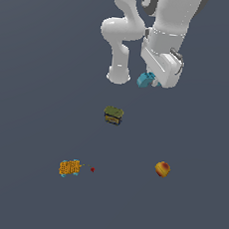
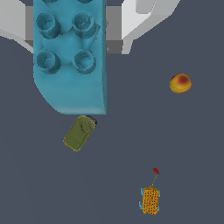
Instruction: Pick up a designated object from a clutter of objects.
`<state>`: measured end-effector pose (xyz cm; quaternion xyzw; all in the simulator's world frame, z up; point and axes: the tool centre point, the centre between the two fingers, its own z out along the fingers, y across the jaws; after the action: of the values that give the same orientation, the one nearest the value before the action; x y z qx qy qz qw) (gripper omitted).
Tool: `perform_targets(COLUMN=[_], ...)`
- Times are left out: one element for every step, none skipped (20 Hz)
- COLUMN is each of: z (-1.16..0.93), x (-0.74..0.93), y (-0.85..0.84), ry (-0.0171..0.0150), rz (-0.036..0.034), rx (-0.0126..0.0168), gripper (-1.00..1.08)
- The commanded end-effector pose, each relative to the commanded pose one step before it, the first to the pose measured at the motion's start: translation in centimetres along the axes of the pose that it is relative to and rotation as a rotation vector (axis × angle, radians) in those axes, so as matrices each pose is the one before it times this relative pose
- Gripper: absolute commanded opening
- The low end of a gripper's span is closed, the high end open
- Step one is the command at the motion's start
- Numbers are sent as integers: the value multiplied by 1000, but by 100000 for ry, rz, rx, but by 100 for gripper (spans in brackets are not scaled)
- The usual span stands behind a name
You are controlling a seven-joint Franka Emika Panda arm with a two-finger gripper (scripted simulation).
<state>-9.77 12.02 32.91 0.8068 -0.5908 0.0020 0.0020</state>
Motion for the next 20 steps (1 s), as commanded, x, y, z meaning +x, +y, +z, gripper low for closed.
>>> perform_targets(z=[-2293, -878, -855, -812, -766, -719, -672, -621, -581, -525, -485, -433, -397, -347, -314, -265, -225, -186, -148, -124], x=[-2173, -842, -819, -777, -731, -685, -638, -607, -535, -512, -444, -422, -356, -338, -271, -257, -218, -179, -141, -76], y=[-207, -117, -120, -120, -119, -116, -112, -112, -107, -107, -99, -96, -85, -81, -71, -68, -61, -56, -50, -39], ry=[-87, -45, -46, -46, -47, -47, -48, 0, -68, 0, -48, 0, -47, 0, -45, 0, 0, 0, 0, -22], rz=[1, -19, -17, -15, -14, -12, -9, 0, -6, 0, 4, 0, 9, 0, 15, 0, 0, 0, 0, 39], rx=[-4, 2, 2, 3, 3, 3, 4, 0, 8, 0, 8, 0, 10, 0, 11, 0, 0, 0, 0, 19], gripper=[-100, -100, -100, -100, -100, -100, -100, -100, -100, -100, -100, -100, -100, -100, -100, -100, -100, -100, -100, -100])
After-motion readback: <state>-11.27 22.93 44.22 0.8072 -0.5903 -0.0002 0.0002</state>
